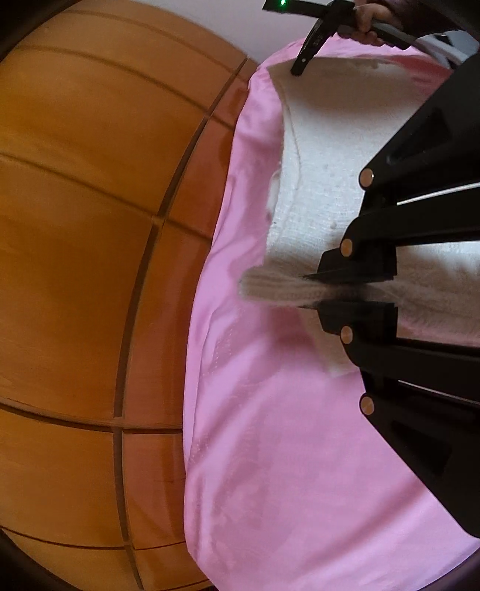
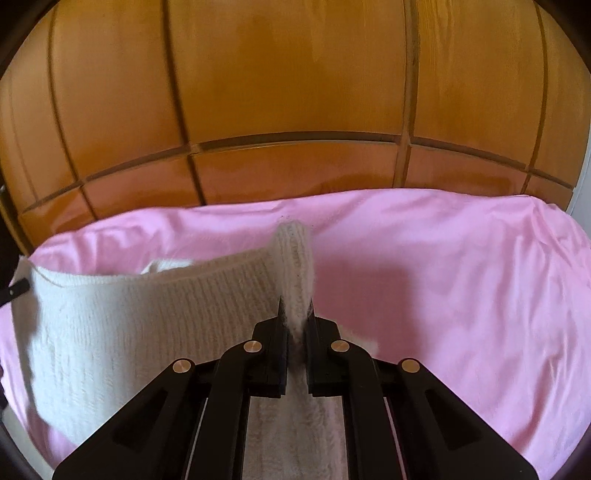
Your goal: Fold small clothes
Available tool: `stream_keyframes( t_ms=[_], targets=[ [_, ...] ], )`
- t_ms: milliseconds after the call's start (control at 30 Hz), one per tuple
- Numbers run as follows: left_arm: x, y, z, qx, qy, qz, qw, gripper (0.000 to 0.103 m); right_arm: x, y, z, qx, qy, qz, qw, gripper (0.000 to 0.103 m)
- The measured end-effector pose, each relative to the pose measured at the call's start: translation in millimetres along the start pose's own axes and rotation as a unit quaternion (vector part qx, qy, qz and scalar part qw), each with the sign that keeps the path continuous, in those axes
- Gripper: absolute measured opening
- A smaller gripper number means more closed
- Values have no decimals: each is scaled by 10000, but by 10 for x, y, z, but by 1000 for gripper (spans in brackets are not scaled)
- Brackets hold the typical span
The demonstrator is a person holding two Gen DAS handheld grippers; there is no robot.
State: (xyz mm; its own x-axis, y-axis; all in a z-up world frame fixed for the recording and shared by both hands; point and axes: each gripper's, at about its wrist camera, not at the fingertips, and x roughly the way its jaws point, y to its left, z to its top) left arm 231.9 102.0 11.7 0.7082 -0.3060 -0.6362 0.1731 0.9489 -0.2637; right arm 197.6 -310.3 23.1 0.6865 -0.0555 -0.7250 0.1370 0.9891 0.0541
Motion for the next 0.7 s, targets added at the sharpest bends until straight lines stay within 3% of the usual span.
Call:
stream_keyframes(
  t_ms=[133,200,300,333,367,400,433,500,567,700],
  targets=[
    [464,2,148,39,243,332,9991,6,451,37,140,-60,207,-240,9995,6],
    [716,24,131,-33,529,389,9978,7,749,40,90,-57,517,-296,9982,6],
    [899,76,61,-123,741,645,9951,17,1024,1,-50,35,861,-303,9958,6],
    [895,124,41,-237,775,575,9951,30,1053,-11,-81,70,896,-276,9956,7],
    [881,167,37,-348,779,538,9949,46,1059,-39,-114,143,908,-254,9954,19],
    [827,230,20,-528,696,564,9946,46,1033,-50,-124,182,875,-284,9956,29],
    [769,251,0,-601,631,557,9946,45,974,-62,-118,227,753,-339,9963,47],
    [630,255,-16,-604,479,477,9959,41,804,-22,-84,221,412,-354,9983,49],
    [485,108,-33,-328,310,373,9983,30,666,100,-40,139,215,-75,9996,49],
    [437,-286,-104,378,394,-153,9984,28,644,634,-67,-432,412,758,9953,48]
  ],
)
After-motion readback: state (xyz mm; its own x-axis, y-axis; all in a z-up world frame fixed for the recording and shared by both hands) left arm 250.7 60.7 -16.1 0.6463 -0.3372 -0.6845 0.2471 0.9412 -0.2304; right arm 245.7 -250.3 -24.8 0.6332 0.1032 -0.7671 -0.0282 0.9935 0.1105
